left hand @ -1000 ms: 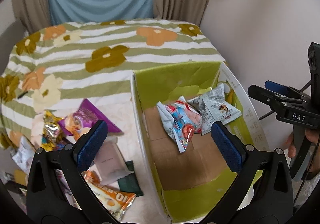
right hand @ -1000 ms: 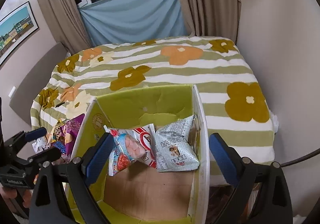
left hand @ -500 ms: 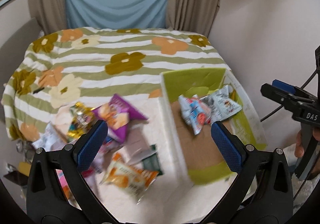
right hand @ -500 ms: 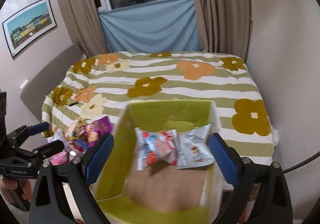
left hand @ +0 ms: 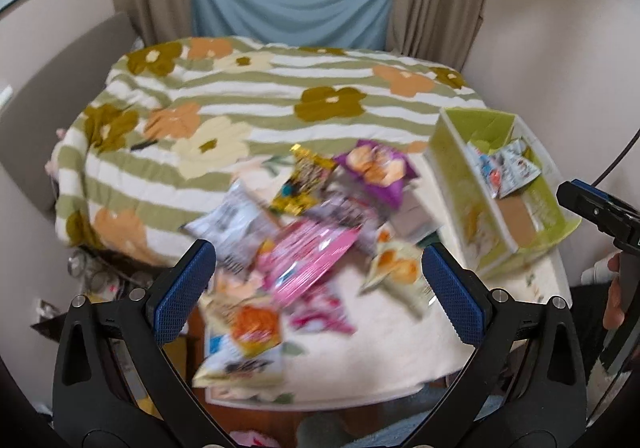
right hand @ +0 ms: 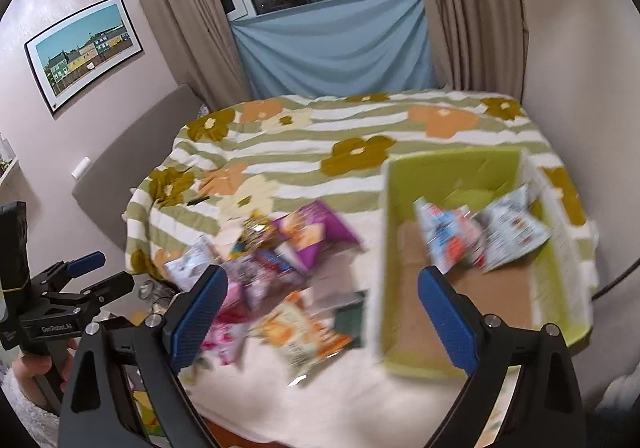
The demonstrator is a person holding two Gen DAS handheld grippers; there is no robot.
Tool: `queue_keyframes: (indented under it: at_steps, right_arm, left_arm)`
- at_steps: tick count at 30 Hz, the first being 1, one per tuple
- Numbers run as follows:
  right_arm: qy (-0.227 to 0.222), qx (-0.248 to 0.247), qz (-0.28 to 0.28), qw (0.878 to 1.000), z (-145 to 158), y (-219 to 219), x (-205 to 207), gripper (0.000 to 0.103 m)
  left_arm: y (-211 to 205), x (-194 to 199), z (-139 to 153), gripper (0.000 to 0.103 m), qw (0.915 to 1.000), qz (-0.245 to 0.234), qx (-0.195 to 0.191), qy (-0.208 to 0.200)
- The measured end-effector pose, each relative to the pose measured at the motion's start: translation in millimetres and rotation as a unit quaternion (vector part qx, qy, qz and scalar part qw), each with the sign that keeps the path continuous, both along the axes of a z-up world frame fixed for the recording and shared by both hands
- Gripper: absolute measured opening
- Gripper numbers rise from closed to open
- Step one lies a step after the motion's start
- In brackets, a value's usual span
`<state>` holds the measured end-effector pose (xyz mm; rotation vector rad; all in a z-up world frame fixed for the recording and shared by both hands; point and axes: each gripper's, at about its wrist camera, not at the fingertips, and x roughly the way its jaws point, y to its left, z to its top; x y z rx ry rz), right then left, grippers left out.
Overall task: Organize snacks
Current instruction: 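Move both grippers back from the box toward the snack pile, then grasp the yellow Oishi sticks bag with the left gripper while the right grasps the pink strawberry candy bag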
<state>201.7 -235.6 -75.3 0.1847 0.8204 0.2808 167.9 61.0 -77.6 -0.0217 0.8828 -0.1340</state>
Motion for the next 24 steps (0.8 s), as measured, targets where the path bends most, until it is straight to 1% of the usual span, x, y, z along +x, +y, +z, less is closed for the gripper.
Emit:
queue_keyframes:
  at_steps: [4,9,13,16,19,20,22,24]
  right_arm:
    - [0.009,0.001,0.0,1.0,-17,40,-16,0.095]
    - [0.028,0.017,0.007,0.999,-46,79,-33,0.095]
    - [0.05,0.029,0.018,0.998,-70,103,-37,0.095]
    - [0.066,0.031,0.024,0.997,-90,117,-33,0.095]
    - [0.085,0.04,0.029,0.995,-113,128,-26,0.095]
    - [0.091,0.041,0.031,0.995,-121,131,-25,0.095]
    - [0.103,0.037,0.038,0.993,-138,138,-19,0.095]
    - [0.112,0.035,0.044,0.992,-153,145,-14,0.095]
  left_arm:
    - [40,-16,-24,0.102,0.9997,-0.001,-0.008,0.024]
    - [61,-27,-57,0.102,0.9986,-0.007,-0.019,0.05]
    - [64,-30,-86,0.102,0.9974,-0.006,-0.028,0.066]
    - [59,-28,-107,0.102,0.9967,-0.003,-0.028,0.076]
    - [55,-22,-133,0.102,0.9962,0.002,-0.018,0.086]
    - [55,-21,-138,0.102,0.996,0.004,-0.015,0.088]
    - [52,-17,-154,0.101,0.9958,0.009,0.003,0.091]
    - [49,-15,-163,0.099,0.9955,0.01,0.016,0.092]
